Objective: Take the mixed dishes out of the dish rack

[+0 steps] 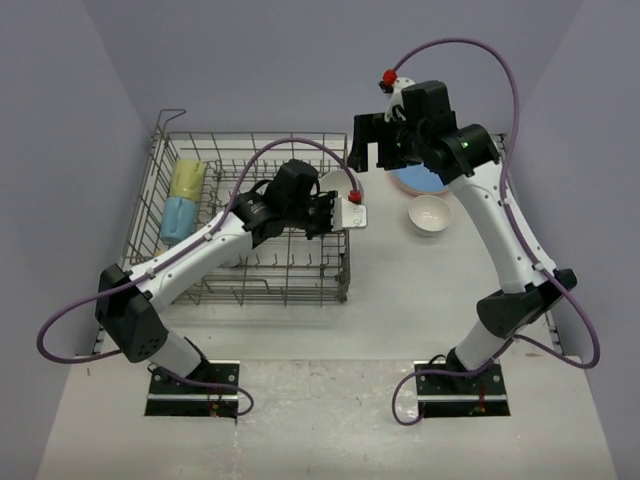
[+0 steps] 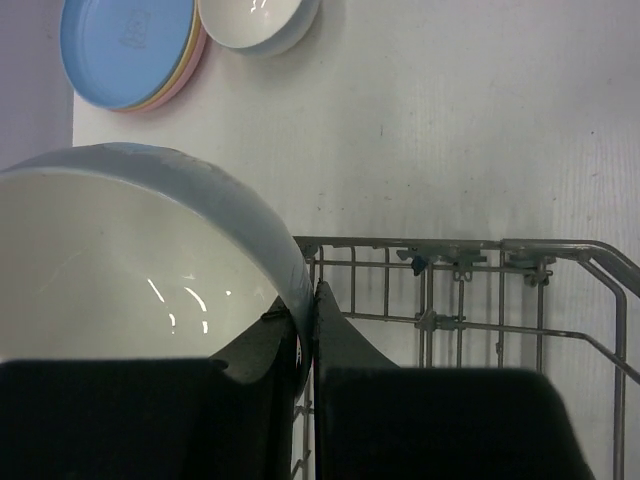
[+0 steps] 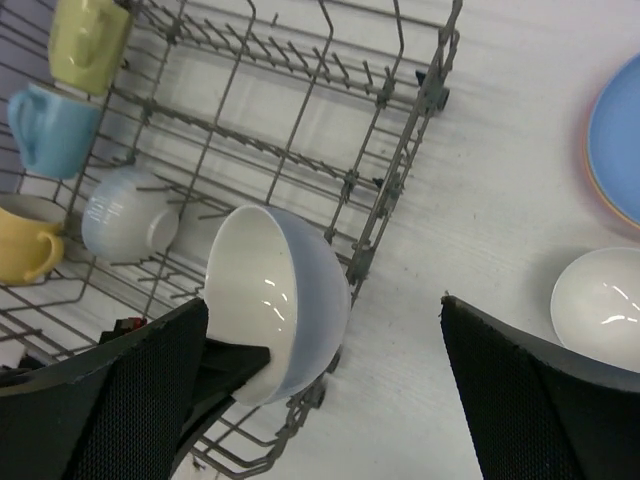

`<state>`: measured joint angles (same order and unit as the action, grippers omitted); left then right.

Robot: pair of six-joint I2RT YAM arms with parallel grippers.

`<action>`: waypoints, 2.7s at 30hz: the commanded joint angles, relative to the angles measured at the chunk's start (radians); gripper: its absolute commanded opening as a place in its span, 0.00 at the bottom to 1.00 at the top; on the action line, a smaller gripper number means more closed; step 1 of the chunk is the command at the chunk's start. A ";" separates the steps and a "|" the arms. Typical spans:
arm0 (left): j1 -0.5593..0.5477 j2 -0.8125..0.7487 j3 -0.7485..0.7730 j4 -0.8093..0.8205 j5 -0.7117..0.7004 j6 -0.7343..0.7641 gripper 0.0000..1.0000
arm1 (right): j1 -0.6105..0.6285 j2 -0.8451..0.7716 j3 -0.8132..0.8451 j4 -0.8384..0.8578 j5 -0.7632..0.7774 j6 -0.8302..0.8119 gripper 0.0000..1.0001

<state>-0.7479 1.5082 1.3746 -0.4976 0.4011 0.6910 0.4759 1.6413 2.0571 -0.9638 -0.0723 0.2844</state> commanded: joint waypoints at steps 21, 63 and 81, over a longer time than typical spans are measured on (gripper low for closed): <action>-0.087 0.084 0.195 -0.052 -0.154 0.211 0.00 | 0.007 0.143 -0.091 -0.167 0.043 -0.058 0.07; 0.354 -0.424 -0.399 0.042 -0.570 -1.211 1.00 | -0.557 0.121 -0.709 0.422 0.078 0.225 0.09; 0.354 -0.477 -0.370 -0.094 -0.627 -1.240 1.00 | -0.557 0.120 -0.703 0.378 0.124 0.259 0.62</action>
<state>-0.4004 1.0569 0.9813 -0.5541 -0.1860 -0.5186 -0.0746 1.8103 1.3365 -0.5735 0.0090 0.5343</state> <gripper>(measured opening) 0.999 0.596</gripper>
